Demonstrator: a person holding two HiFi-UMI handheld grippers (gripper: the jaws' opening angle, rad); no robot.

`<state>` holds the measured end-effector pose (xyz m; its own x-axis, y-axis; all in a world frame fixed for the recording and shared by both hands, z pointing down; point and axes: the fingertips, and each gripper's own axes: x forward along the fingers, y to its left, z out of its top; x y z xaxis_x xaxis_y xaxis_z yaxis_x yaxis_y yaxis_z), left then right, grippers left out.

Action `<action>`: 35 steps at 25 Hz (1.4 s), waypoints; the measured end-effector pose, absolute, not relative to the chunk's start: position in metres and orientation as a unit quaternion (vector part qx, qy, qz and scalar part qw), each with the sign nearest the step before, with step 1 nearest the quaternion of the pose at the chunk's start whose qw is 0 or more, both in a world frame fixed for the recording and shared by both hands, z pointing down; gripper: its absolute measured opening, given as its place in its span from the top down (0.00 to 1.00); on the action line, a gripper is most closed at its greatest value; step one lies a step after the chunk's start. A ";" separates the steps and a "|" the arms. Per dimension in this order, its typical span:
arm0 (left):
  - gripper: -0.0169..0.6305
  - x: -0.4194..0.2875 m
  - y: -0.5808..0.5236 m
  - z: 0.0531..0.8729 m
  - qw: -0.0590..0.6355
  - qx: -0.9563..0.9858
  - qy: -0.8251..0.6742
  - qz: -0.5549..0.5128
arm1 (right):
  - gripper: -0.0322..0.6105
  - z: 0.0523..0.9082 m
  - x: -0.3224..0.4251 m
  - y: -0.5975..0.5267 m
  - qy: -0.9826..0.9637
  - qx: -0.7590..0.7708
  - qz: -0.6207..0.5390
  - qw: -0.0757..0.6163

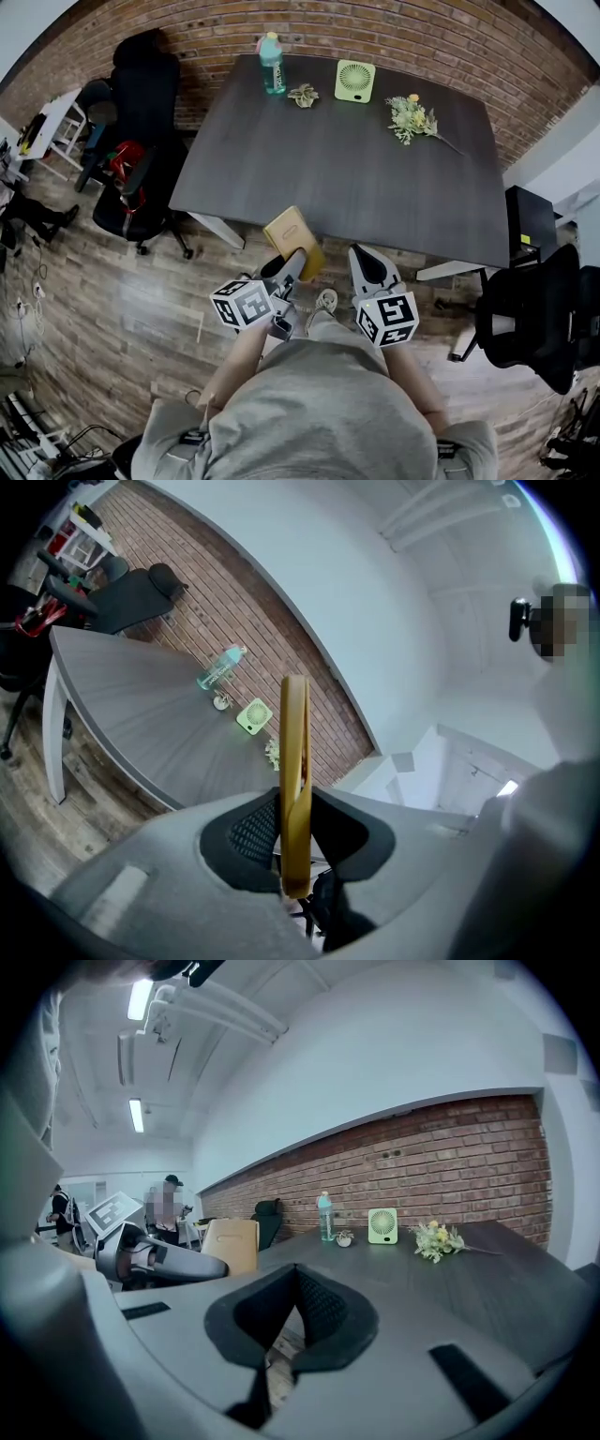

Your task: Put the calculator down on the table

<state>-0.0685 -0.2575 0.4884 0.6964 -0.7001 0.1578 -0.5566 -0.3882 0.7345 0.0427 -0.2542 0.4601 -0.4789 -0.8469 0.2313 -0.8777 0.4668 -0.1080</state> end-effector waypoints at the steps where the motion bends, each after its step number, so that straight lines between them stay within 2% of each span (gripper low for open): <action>1: 0.84 -0.067 -0.264 0.489 0.403 0.828 -0.379 -0.089 | 0.95 0.460 0.045 -0.261 -0.852 0.507 0.106 0.073; 35: 0.83 -0.020 -0.419 0.520 0.434 0.815 -0.381 -0.050 | 0.95 0.483 0.081 -0.408 -0.852 0.500 0.124 0.095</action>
<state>-0.0198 -0.4189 0.5200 0.7041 -0.6649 0.2491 -0.5781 -0.3332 0.7448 0.0807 -0.4080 0.4825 -0.4816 -0.8288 0.2848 -0.8756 0.4689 -0.1160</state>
